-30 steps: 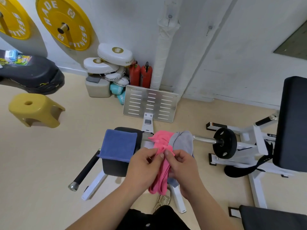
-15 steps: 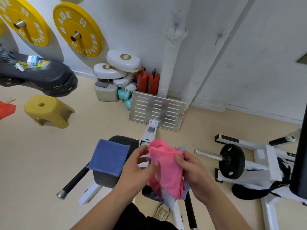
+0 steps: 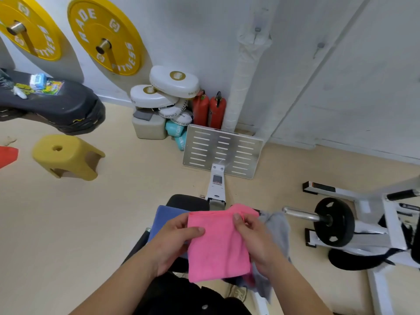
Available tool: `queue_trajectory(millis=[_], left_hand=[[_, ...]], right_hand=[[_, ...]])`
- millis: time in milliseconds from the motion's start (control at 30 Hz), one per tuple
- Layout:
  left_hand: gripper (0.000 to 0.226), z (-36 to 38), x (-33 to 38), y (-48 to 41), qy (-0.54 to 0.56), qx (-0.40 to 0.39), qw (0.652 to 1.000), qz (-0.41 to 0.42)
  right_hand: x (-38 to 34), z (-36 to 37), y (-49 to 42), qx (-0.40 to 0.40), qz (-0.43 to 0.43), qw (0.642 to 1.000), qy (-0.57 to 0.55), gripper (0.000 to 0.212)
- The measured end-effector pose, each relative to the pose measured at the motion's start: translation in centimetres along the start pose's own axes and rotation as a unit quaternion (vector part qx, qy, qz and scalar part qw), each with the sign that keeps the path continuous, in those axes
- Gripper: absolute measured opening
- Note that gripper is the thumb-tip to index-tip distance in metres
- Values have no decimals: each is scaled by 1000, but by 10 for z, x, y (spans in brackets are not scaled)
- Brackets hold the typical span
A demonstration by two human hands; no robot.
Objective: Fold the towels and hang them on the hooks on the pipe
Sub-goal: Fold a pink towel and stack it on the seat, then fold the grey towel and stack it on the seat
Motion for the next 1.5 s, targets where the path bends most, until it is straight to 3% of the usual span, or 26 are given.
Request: queue_trajectory(millis=[167, 233, 433, 600, 733, 800, 900, 967, 1067, 1133, 1233, 1400, 1500], left_hand=[[22, -87, 1, -3, -83, 139, 986, 29], [21, -112, 4, -6, -114, 187, 974, 50], [25, -131, 25, -24, -169, 223, 955, 102], [67, -139, 13, -48, -327, 204, 922, 35], [63, -137, 11, -45, -393, 182, 900, 50], [54, -129, 18, -39, -470, 177, 857, 114], [60, -91, 18, -33, -614, 92, 746, 241], [65, -77, 2, -39, -675, 19, 697, 240], [68, -80, -19, -53, -743, -4, 644, 183], [70, -78, -19, -57, -756, -5, 632, 170], [66, -69, -14, -55, -749, -8, 645, 150], [41, -28, -5, -49, -775, -1, 598, 206], [30, 13, -11, -50, -728, -28, 635, 257]], right_hand=[[7, 78, -21, -92, 54, 994, 20, 13], [6, 99, -29, -103, 59, 992, 31, 15], [5, 122, -52, 4, 35, 998, 56, 5], [29, 127, -64, 34, 58, 992, 104, 10], [47, 128, -74, 1, 102, 994, 47, 7], [48, 127, -75, -5, 111, 993, 29, 10], [48, 118, -74, 32, 98, 994, 23, 9], [47, 112, -72, 70, 78, 994, 42, 11], [49, 112, -66, 62, 68, 993, 71, 14], [52, 111, -62, 49, 62, 994, 81, 14], [53, 99, -54, 48, 52, 994, 88, 10], [59, 60, -35, 53, 39, 993, 96, 10], [66, 19, -22, 109, 29, 989, 101, 13]])
Point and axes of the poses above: each hand's wrist, its own y-axis away from the middle knuckle, its own z-axis out of the palm, x = y × z, the point moved 8 cm from there along -y, towards the middle knuckle, and after that the axes turned 10 degrees about y, right-handed, at the moved point
